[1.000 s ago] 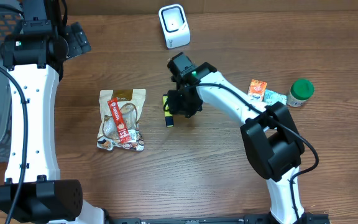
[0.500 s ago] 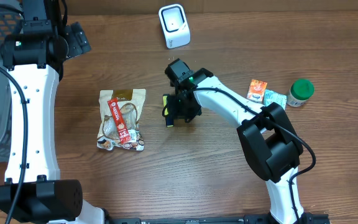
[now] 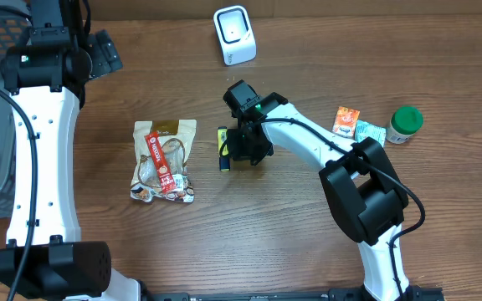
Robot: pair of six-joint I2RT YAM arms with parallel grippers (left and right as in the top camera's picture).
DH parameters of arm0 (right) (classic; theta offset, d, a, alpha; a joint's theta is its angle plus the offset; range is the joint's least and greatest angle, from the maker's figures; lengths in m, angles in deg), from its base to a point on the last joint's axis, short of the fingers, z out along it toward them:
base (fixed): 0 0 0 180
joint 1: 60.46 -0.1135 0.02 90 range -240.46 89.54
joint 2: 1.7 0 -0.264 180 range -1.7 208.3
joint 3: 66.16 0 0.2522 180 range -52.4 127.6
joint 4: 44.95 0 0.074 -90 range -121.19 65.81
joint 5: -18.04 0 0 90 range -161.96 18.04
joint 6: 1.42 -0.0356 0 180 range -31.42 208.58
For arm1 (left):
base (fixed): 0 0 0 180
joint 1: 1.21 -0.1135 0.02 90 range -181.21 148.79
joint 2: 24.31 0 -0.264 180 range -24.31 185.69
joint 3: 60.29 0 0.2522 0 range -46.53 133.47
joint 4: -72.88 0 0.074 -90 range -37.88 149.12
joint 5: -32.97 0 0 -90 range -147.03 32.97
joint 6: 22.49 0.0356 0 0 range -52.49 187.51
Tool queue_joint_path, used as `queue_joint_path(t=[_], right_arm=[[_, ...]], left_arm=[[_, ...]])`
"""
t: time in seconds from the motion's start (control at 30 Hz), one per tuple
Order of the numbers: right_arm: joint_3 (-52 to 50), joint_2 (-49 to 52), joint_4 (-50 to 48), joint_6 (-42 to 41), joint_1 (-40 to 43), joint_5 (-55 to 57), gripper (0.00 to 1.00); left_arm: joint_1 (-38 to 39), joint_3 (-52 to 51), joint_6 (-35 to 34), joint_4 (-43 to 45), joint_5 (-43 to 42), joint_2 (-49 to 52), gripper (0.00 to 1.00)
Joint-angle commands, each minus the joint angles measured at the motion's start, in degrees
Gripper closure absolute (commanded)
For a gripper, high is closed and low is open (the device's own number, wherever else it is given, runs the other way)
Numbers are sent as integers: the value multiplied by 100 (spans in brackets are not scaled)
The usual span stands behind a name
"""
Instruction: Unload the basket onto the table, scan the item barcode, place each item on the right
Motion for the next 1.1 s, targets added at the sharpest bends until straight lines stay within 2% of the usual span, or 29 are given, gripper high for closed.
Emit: queue_joint_path(t=[0.0,0.07,0.13,0.2,0.23,0.67,1.07], right_arm=[[26,-131,-52,-31,33,-31,75],[234,-151,-26,-31,68,-358,78],[446,-155,-7,-31,85,-721,84],[522,-155,4,-35,85,-879,95],[522,-155,33,-90,81,-894,96],[-92,-109,-341,-140,-81,-763,96],[-219,-109,-313,-317,-83,-275,96]], left_arm=[[7,44,-81,15,76,55,0],[7,44,-81,15,76,55,0],[7,44,-81,15,76,55,0],[7,44,-81,15,76,55,0],[7,44,-81,15,76,55,0],[7,44,-81,15,76,55,0],[7,44,-81,15,76,55,0]])
